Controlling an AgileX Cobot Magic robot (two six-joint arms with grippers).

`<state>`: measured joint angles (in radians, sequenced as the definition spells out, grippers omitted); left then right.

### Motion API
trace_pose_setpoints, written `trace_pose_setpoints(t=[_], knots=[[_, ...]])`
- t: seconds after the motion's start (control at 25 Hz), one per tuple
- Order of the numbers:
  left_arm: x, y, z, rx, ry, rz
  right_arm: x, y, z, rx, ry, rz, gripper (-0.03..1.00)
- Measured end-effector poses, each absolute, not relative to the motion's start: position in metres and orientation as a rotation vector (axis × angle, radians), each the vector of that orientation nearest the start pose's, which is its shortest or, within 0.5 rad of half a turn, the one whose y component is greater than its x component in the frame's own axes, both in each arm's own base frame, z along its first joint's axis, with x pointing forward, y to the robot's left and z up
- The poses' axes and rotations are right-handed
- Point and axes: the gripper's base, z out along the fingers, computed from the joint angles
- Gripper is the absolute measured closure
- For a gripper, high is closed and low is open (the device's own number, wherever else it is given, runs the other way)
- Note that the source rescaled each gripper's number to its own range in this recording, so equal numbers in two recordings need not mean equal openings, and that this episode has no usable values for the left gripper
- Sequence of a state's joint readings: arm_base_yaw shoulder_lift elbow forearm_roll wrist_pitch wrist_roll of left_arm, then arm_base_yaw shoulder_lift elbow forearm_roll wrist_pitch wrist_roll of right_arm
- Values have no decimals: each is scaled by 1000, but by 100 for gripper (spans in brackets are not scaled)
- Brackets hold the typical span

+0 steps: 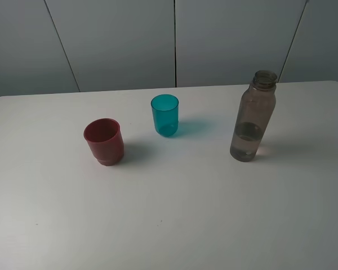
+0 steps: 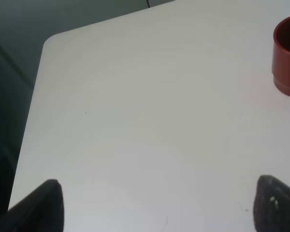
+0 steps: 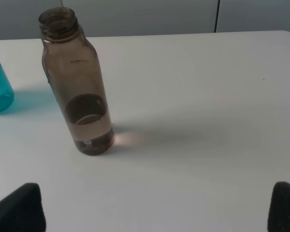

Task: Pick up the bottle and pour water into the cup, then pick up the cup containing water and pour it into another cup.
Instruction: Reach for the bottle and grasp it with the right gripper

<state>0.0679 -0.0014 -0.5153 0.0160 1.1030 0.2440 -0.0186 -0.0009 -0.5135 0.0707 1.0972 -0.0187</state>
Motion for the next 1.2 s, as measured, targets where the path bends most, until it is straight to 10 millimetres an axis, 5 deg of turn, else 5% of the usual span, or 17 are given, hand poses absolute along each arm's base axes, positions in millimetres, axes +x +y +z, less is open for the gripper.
trace_pose_setpoints(t=[0.96, 1.2], knots=[[-9, 1, 278, 181, 2069, 211, -8, 6, 278, -5, 2068, 58, -3], [-9, 1, 278, 181, 2069, 211, 28, 5, 284, 8, 2242, 74, -3]])
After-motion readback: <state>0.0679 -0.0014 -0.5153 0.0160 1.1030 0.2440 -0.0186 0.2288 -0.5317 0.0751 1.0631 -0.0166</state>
